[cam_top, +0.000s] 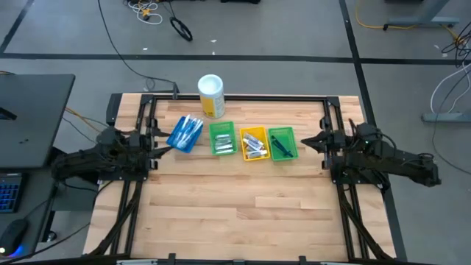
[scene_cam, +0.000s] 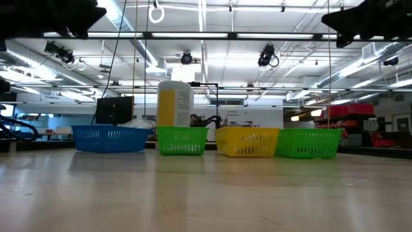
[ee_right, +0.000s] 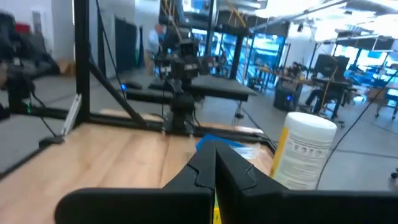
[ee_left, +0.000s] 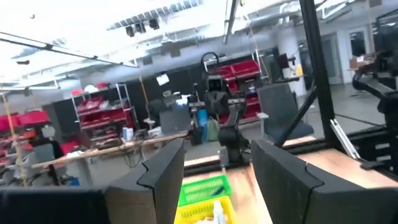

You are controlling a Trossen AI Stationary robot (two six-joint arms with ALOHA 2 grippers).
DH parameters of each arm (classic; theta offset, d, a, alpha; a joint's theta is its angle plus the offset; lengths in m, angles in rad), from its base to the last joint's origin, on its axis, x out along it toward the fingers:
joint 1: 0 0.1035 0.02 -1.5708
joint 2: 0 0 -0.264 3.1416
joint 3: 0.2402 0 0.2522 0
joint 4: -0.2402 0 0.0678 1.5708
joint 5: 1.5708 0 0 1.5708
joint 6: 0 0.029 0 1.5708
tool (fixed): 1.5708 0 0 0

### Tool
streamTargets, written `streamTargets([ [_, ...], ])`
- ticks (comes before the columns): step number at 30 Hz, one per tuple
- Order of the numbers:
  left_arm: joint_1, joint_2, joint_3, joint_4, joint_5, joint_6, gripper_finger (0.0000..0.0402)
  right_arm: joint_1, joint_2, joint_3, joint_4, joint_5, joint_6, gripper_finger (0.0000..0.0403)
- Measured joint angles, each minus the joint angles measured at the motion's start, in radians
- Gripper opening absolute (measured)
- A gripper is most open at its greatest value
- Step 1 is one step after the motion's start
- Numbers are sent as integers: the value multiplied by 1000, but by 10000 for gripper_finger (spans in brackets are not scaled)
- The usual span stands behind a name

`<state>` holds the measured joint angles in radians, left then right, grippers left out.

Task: Pick & Place Travel size toiletries
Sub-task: Return to Home Position

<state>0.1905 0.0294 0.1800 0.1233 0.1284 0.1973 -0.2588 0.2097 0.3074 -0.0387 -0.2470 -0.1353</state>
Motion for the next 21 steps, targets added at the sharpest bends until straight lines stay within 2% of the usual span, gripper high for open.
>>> streamTargets([
  [5, 0, 1, -120, 171, 7, -29, 193, 0, -123, -63, -5, -1, 14, 2],
  [9, 0, 3, -171, 246, 23, -39, 193, 0, -197, -119, -3, -44, 21, 2],
  [21, 0, 2, -170, 219, 79, -63, 193, 0, -209, -245, 78, -54, 75, 2],
])
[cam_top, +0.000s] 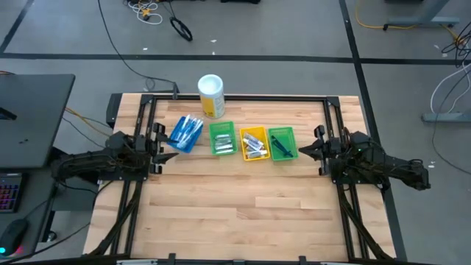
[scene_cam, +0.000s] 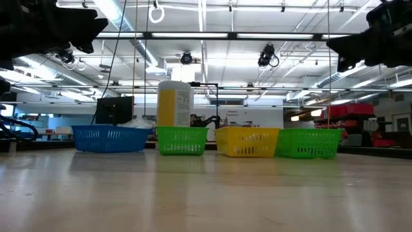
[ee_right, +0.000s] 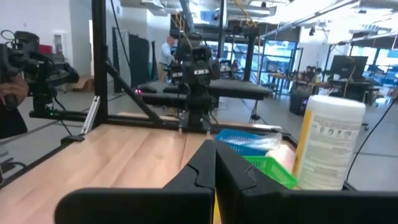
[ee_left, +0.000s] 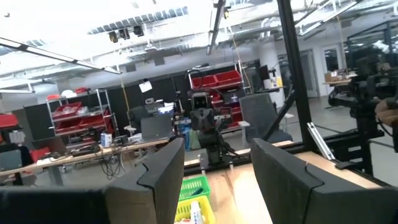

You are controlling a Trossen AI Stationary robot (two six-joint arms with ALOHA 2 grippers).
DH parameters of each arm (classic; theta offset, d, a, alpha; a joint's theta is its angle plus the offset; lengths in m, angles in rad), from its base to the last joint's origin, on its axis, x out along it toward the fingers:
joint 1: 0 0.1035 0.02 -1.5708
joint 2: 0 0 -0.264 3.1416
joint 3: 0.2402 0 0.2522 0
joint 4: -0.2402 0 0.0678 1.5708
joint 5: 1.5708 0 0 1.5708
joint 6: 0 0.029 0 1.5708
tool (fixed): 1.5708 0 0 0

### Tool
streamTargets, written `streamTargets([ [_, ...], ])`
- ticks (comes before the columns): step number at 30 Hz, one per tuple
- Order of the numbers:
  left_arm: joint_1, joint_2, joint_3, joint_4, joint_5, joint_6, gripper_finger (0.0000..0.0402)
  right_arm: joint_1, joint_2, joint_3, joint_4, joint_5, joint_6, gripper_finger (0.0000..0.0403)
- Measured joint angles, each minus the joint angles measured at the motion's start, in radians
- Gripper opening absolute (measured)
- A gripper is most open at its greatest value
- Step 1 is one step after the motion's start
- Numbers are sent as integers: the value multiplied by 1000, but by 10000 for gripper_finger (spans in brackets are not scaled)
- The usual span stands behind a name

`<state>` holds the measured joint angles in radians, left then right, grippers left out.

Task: Pick & Place Travel size toiletries
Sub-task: Return to Home Position

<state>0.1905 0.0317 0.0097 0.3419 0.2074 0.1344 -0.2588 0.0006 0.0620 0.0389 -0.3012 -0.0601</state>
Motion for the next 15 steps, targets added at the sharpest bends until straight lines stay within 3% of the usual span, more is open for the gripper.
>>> streamTargets([
  [9, 0, 0, 0, -46, 5, -4, 193, 0, 0, -53, 43, -95, 27, 2],
  [15, 0, 0, 0, -66, -2, -3, 193, -1, 0, -53, 35, 5, 59, 2],
])
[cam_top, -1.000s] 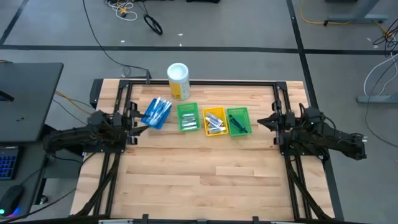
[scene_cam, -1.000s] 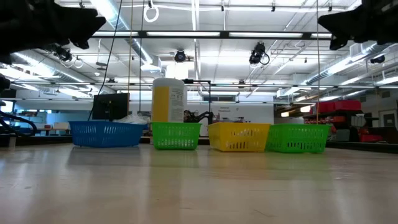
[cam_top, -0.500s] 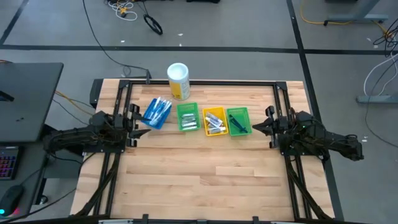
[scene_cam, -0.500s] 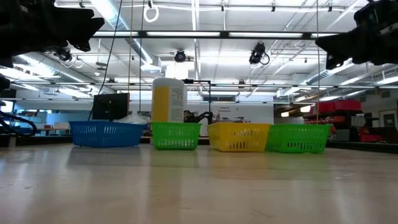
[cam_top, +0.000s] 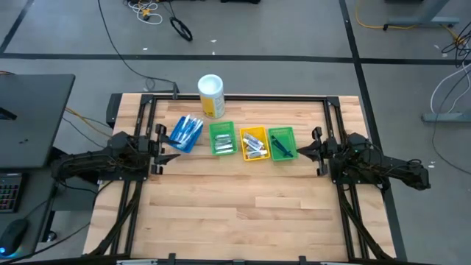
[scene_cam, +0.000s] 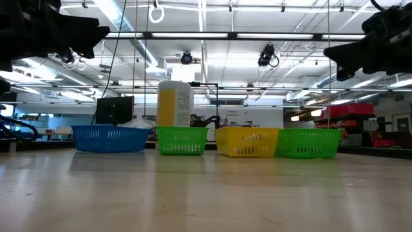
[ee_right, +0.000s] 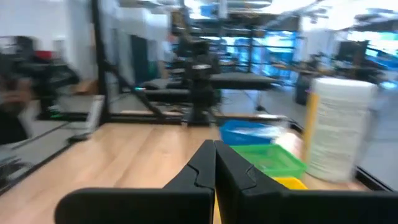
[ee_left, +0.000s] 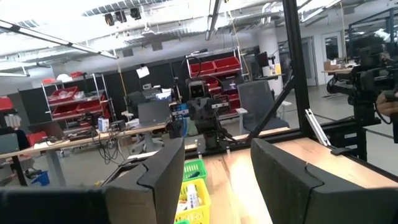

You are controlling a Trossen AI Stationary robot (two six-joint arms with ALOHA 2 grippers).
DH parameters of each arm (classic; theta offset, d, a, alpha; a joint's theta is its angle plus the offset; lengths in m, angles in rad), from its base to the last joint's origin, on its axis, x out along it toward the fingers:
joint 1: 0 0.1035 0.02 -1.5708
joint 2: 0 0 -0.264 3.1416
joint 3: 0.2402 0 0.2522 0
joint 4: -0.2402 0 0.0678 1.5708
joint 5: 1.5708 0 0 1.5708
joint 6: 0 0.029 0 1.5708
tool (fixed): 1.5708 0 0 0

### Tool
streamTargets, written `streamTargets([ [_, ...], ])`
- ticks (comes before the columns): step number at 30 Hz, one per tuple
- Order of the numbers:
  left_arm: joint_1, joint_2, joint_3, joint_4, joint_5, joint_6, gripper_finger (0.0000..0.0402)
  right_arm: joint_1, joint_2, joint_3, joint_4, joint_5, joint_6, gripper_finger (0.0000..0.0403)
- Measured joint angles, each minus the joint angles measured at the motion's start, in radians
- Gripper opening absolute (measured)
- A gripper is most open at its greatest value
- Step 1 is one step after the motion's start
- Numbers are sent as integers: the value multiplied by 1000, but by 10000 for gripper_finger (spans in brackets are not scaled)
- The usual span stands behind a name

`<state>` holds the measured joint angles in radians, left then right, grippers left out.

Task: Pick & Place Travel size toiletries
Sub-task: Return to Home Position

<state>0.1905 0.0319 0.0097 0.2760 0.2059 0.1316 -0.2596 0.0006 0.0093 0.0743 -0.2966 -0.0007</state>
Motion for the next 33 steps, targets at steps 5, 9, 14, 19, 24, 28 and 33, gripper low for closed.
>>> streamTargets([
  [5, 0, 0, 0, -5, -2, 0, 193, 0, 3, 0, -39, 145, 32, 2],
  [9, 0, 0, 0, -51, -17, -1, 193, 0, 5, 0, -46, 190, 38, 2],
  [14, 0, 0, 0, -90, -32, -20, 193, 0, 5, 0, -48, 200, 38, 2],
  [19, 0, 0, 0, -119, -29, -20, 193, 0, 5, 0, -48, 199, 38, 2],
  [24, 0, 0, 0, -152, -29, -15, 194, 0, 5, 0, -48, 199, 38, 2],
  [28, 0, 0, 0, -182, -29, -18, 194, 0, 5, 0, -48, 199, 38, 2],
  [33, 0, 0, 0, -220, -30, -56, 194, 0, 5, 0, -48, 199, 38, 2],
])
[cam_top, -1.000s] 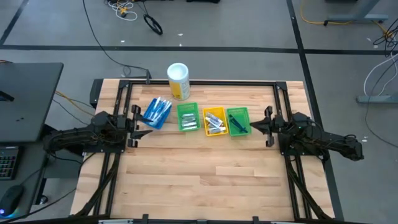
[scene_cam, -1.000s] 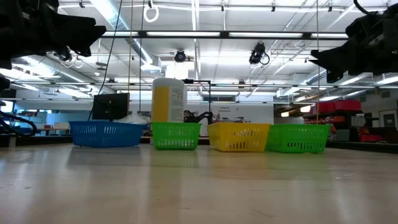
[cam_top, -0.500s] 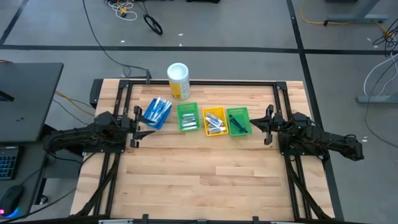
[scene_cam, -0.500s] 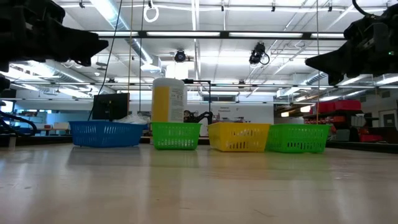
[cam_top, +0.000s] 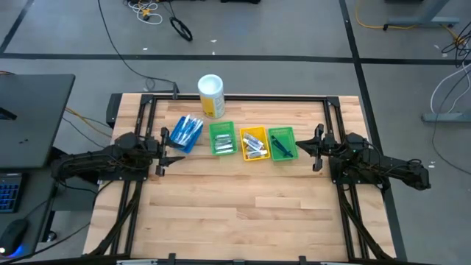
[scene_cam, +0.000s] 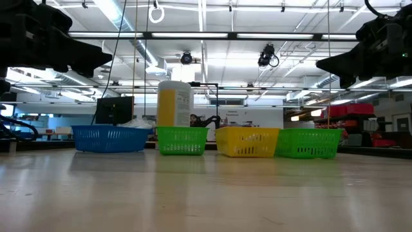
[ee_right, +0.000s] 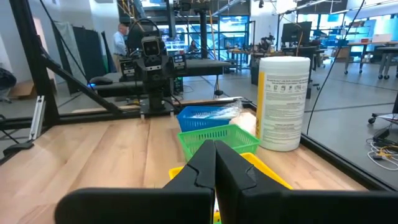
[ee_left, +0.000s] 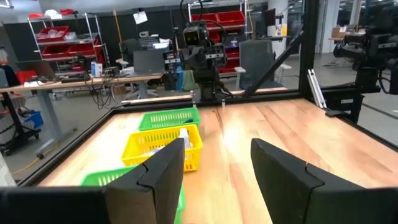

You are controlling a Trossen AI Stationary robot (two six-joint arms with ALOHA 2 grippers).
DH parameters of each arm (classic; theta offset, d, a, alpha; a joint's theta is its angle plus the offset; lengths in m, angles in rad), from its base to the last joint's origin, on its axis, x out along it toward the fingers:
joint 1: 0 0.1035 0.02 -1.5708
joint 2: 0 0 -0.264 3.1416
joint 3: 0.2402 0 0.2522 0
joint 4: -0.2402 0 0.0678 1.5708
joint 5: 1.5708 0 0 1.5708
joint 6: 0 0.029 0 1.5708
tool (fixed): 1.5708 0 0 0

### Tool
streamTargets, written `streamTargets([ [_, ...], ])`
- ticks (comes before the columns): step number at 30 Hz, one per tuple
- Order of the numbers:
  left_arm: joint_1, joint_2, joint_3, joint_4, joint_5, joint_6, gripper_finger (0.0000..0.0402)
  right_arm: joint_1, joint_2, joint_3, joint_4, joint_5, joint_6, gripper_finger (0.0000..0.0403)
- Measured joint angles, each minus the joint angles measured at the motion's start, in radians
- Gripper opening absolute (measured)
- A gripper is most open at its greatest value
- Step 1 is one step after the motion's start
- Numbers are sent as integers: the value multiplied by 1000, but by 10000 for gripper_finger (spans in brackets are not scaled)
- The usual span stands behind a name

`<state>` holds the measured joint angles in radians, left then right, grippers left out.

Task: Pick & Place Travel size toiletries
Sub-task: Return to Home Position

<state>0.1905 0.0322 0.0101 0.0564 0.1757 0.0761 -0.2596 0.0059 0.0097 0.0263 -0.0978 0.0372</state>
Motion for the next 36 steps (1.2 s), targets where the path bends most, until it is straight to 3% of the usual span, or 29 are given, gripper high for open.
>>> streamTargets([
  [36, 0, 0, 0, 17, 2, -10, 194, 0, 0, 0, 0, -1, 0, 2],
])
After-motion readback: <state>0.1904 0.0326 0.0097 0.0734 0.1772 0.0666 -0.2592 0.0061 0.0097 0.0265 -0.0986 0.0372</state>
